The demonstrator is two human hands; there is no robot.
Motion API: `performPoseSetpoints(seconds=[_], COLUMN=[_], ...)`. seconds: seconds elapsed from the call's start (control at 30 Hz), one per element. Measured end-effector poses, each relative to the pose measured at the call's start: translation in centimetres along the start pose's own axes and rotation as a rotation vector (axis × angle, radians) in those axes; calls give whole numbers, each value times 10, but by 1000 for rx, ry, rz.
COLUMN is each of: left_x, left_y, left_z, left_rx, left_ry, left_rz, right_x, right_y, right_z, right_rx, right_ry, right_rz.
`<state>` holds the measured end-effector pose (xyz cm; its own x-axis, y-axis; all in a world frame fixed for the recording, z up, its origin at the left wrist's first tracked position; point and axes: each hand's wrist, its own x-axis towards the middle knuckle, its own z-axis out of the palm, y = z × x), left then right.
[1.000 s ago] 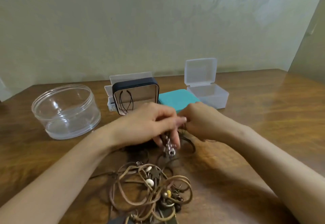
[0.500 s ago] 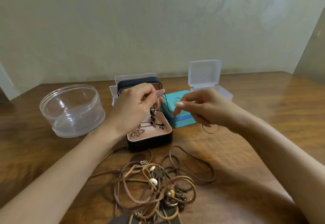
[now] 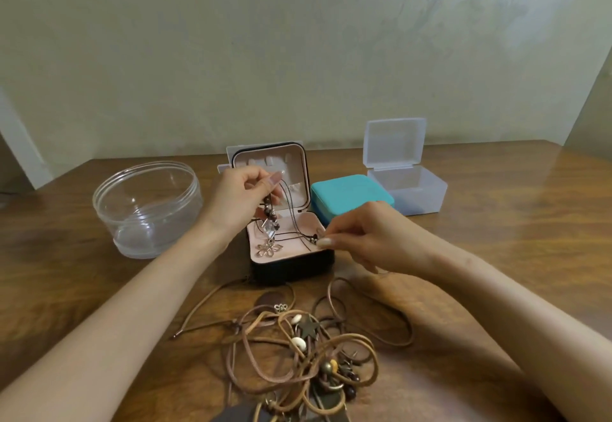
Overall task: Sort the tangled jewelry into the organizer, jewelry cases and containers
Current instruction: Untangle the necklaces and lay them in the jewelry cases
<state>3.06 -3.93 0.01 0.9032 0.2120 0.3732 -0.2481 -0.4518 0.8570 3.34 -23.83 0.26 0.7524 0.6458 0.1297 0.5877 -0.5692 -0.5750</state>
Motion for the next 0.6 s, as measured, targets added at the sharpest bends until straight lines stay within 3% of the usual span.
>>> performPoseSetpoints(seconds=[0.13,0.23,0.3,0.37,0.47,0.53,0.6], left_x=[-6,-12,-15,-17,-22,-23,-22], left_y=[8,21,28,32,37,38,36], left_z=[1,2,1,2,6,9,10], left_rx=[-11,-136,-210,-295,-417,-427,-402], left_ry=[-88,-218,-279,-331,-406,-423,-419], left_rz=[-22,-69,-80,-85,-78,-41,-12], right_x=[-1,-3,-5,-5,-4,-3,-2], right_y=[3,6,4,-4,-13,-11,-7], right_z=[-21,-30,-30,-25,-15,-11,-13], right_rx=[57,-130,-259,-62,394,446,408], right_ry=[171,134,297,469,323,209,205], right_rz=[51,79,1,-93,-72,-27,-13])
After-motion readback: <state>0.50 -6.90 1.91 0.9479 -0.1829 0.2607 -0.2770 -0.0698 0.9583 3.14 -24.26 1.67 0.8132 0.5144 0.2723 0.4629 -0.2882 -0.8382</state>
